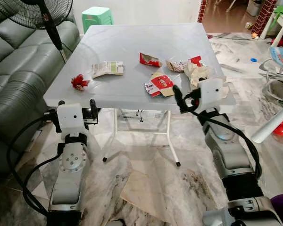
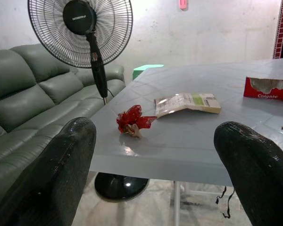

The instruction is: Picking trash to rubbish bin

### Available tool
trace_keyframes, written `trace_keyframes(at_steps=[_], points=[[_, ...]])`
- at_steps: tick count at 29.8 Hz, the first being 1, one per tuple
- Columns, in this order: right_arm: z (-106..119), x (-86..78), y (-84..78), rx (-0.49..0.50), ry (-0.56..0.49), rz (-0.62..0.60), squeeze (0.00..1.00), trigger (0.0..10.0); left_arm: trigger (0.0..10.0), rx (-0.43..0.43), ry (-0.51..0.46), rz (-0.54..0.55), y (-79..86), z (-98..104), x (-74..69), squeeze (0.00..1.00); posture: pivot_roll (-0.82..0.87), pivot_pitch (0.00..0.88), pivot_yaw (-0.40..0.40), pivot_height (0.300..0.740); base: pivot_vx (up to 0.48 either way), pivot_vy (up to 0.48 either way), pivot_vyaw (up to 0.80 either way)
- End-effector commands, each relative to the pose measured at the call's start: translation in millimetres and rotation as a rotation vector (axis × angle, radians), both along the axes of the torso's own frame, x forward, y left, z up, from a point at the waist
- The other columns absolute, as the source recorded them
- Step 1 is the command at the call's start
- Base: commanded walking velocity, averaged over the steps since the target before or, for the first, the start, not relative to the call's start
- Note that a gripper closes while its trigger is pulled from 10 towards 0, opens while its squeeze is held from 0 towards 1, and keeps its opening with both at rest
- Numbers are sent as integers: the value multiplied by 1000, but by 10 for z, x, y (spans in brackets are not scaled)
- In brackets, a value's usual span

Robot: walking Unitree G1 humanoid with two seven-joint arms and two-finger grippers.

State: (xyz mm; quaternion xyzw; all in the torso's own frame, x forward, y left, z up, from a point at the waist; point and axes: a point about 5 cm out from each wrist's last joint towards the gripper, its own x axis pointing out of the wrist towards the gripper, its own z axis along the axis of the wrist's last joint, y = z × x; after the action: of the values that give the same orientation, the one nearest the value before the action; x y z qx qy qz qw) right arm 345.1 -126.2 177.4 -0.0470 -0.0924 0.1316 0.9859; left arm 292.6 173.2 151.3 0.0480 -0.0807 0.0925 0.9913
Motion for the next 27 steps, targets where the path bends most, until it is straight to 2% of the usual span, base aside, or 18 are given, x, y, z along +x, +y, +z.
trace_keyframes(at_steps=[1, 7, 27], points=[[59, 5, -8, -5, -27, 5, 0, 10000, 10000, -10, -6, -25, -25, 17, 22, 0, 31, 29, 3, 740, 0, 0, 0], [77, 10, 19, -9, -37, 18, 0, 10000, 10000, -40, -15, -59, -56, 33, 43, 0, 30, 22, 2, 740, 0, 0, 0], [73, -13, 116, -28, -51, 65, 0, 10000, 10000, -58, -16, -81, -103, 24, 54, 0, 29, 22, -4, 740, 319, 0, 0]])
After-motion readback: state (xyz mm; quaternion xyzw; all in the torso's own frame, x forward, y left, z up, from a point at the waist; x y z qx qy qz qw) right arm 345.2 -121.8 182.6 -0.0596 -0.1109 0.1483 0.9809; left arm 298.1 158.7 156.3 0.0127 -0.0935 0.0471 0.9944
